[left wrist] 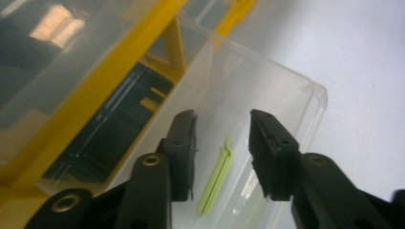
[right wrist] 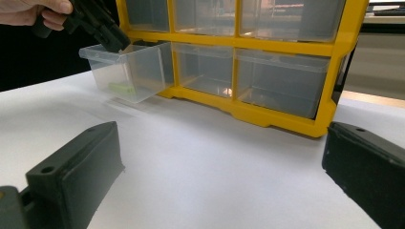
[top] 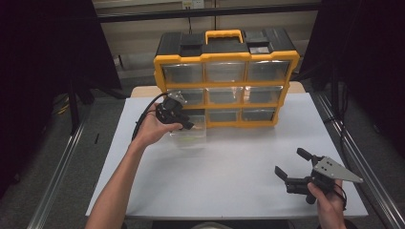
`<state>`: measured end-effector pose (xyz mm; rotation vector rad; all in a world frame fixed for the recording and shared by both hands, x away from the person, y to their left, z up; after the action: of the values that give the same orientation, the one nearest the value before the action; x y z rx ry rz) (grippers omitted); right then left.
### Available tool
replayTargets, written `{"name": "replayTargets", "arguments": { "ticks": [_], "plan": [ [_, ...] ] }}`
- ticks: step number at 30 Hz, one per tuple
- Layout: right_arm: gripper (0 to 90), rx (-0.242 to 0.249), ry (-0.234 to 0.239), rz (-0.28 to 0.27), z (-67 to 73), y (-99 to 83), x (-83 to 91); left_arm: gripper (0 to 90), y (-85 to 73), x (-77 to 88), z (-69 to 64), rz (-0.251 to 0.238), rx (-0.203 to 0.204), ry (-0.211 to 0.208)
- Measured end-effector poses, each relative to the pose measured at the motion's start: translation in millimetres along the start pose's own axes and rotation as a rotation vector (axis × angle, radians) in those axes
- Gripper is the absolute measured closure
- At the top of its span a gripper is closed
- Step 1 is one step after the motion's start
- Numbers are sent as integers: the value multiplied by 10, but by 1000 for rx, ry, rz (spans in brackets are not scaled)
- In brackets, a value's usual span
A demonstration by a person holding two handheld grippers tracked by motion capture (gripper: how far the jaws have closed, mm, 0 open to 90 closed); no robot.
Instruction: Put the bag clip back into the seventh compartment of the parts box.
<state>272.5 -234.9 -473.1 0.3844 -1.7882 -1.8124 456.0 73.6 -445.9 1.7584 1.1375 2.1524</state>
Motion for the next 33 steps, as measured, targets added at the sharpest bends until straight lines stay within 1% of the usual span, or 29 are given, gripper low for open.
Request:
{"name": "replayTargets", "arguments": {
  "ticks": [1,2,3,4,5,6,7,8,9,11,12,13,14,15,17,18,19,20,21,23,24,25,26,27,28,30,31,32,33],
  "plan": [
    [0,-2,-4,-1,-8,-1,1,567,9,3,11,-7,-9,5],
    [0,-3,-4,-1,-11,-3,1,525,20,7,14,-18,-1,8],
    [0,-3,-6,-3,-18,-4,3,507,16,21,23,-11,-21,6],
    [0,-2,-6,-3,-26,-6,6,493,33,28,5,-28,-5,7],
    [0,-6,-7,-2,-31,-11,10,466,52,36,9,-44,-18,24],
    [0,-7,-7,-5,-41,-12,9,438,56,77,24,-41,-56,39],
    [0,-14,-10,-6,-49,-13,10,372,77,89,7,-65,-41,44],
    [0,-18,-7,-3,-49,-17,14,340,117,85,-8,-120,-17,64],
    [0,-15,-3,-4,-53,-18,8,308,121,100,-5,-126,-14,72],
    [0,-18,-7,-3,-64,-20,9,230,141,90,0,-166,11,95],
    [0,-22,-10,-5,-66,-19,6,194,140,82,5,-175,16,99],
    [0,-27,-12,-5,-62,-19,1,156,125,78,3,-170,28,108],
    [0,-24,-9,-2,-60,-20,1,139,110,81,2,-168,24,118],
    [0,-21,-8,-4,-57,-17,-2,134,101,96,-27,-173,28,105],
    [0,-19,-7,-4,-53,-17,-7,102,103,109,-59,-215,32,110],
    [0,-17,-4,-3,-52,-17,-8,73,105,116,-80,-237,59,109],
    [0,-17,-3,-2,-49,-18,-10,55,104,123,-92,-260,73,122],
    [0,-20,-2,-2,-45,-17,-16,52,89,130,-106,-269,68,111],
    [0,-18,1,-1,-40,-18,-15,49,74,140,-92,-269,57,124],
    [0,-11,2,0,-39,-17,-13,47,53,148,-88,-295,83,117],
    [0,-9,4,1,-37,-20,-6,47,44,169,-82,-320,127,114],
    [0,-14,0,1,-38,-18,-2,46,46,185,-84,-347,146,101],
    [0,-16,-5,-3,-43,-15,-1,41,52,218,-92,-389,155,91],
    [0,-17,-5,-2,-41,-13,4,43,51,237,-93,-405,169,99],
    [0,-15,-7,-3,-44,-11,7,43,48,266,-76,-433,173,124],
    [0,-17,-11,0,-39,-11,9,38,20,304,-56,-455,198,165],
    [0,-12,-9,0,-36,-10,7,38,3,324,-41,-476,202,181],
    [0,-9,-9,0,-33,-9,6,39,-27,344,-31,-485,219,211],
    [0,-9,-12,2,-31,-10,6,38,-54,354,-28,-496,233,226]
  ]
}}
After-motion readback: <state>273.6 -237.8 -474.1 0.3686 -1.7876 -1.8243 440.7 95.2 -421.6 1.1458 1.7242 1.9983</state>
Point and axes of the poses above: each handheld gripper's, and its own axes: x roughly backward along the jaws, y roughly out of its top, z roughly to its left, the point moved 9 cm from there along -x, roughly forward along the jaws, and after that the axes turned 5 degrees about y, right-handed, at the moved point
